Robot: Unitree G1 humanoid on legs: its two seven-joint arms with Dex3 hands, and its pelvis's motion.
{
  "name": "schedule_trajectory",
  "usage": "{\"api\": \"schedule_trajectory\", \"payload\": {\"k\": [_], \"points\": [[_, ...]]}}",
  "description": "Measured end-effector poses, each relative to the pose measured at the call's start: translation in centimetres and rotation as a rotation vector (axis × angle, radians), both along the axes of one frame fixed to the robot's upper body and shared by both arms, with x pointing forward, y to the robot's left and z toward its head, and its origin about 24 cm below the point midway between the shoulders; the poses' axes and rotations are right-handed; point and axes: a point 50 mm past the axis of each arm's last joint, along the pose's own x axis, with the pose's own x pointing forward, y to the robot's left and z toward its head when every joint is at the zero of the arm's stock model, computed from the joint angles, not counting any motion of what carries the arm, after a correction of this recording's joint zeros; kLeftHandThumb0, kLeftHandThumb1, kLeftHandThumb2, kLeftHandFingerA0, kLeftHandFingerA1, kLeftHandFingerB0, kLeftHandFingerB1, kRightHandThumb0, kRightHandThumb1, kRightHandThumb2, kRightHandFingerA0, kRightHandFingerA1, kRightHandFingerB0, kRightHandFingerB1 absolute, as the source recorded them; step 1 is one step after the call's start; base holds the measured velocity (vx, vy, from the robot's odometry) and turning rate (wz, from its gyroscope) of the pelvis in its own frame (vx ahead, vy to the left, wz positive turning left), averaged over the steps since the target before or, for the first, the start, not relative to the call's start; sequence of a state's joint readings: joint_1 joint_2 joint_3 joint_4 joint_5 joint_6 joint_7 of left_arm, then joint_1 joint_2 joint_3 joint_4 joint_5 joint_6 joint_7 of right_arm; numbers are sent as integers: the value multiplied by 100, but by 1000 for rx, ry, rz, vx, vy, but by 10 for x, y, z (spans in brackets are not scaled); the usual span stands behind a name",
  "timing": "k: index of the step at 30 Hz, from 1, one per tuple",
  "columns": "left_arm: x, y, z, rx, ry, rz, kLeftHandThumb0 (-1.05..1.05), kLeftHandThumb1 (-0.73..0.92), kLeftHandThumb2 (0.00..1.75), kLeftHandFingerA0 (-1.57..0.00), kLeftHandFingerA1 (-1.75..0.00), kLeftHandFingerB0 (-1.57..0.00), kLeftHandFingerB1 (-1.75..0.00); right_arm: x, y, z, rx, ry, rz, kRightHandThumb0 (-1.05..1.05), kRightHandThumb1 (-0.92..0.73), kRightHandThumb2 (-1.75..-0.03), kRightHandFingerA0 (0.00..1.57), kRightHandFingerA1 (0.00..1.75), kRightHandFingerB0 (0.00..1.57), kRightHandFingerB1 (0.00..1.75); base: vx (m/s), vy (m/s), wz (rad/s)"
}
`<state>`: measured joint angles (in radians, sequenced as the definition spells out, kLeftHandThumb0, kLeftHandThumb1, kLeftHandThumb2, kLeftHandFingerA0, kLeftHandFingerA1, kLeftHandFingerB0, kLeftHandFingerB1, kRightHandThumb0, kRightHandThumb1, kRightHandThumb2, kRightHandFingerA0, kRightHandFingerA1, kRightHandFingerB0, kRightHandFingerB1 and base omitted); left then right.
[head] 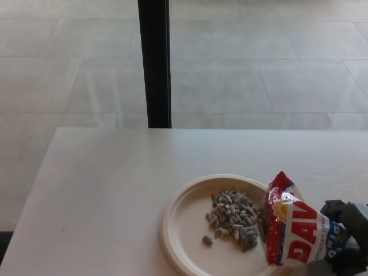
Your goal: The robot uses its right hand to pick up a bag of sunflower seeds kept in the middle of the desk and tilts it over a plate kept next to it to pour out a few seeds and then puts the bag of seeds back on the desk
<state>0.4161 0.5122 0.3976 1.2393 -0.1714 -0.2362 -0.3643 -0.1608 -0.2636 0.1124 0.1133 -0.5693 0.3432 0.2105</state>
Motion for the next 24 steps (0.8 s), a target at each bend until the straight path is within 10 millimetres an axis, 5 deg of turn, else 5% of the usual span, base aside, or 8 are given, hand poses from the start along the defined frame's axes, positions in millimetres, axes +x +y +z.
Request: {"api": "schedule_trajectory", "payload": {"k": [2, 4, 6, 10, 14, 21, 22, 24], "points": [[-1, 0, 0, -2, 2, 6, -53, 71, 74, -24, -62, -23, -54, 0, 1, -2, 23, -23, -4, -24, -57, -108, 86, 165, 80, 130, 0, 0, 0], [-2, -1, 0, -2, 3, 6, -57, 63, 91, -27, -63, -23, -57, 0, 2, -5, 42, -47, -11, -32, -75, -61, 89, 108, 52, 55, 0, 0, 0], [-2, -1, 0, -2, 4, 5, -55, 71, 71, -25, -62, -23, -53, 0, 3, -7, 51, -56, -15, -36, -74, -62, 81, 84, 38, 40, 0, 0, 0], [-2, -1, -1, -1, 7, 7, -60, 60, 90, -29, -65, -27, -59, 1, 6, -11, 58, -56, 1, -52, -70, -61, 8, 48, 8, 28, 0, 0, 0], [-5, -2, -1, 1, 15, 16, -59, 68, 72, -27, -64, -25, -55, 0, 11, -18, 47, -21, 15, -63, -69, -74, 0, 0, 2, 20, 0, 0, 0], [-7, -3, -2, -3, 16, 19, -58, 70, 71, -26, -62, -25, -54, -1, 11, -26, 69, 2, -39, -63, -62, -68, 0, 0, 6, 4, 0, 0, 0], [-7, -3, -2, -3, 17, 19, -59, 67, 71, -28, -64, -27, -56, -2, 12, -27, 71, 3, -44, -78, -44, -75, 0, 32, 0, 0, 0, 0, 0], [-7, -3, -2, -2, 16, 21, -58, 67, 71, -27, -64, -26, -56, -3, 12, -28, 68, 6, -51, -81, -46, -76, 0, 32, 0, 0, 0, 0, 0]]}}
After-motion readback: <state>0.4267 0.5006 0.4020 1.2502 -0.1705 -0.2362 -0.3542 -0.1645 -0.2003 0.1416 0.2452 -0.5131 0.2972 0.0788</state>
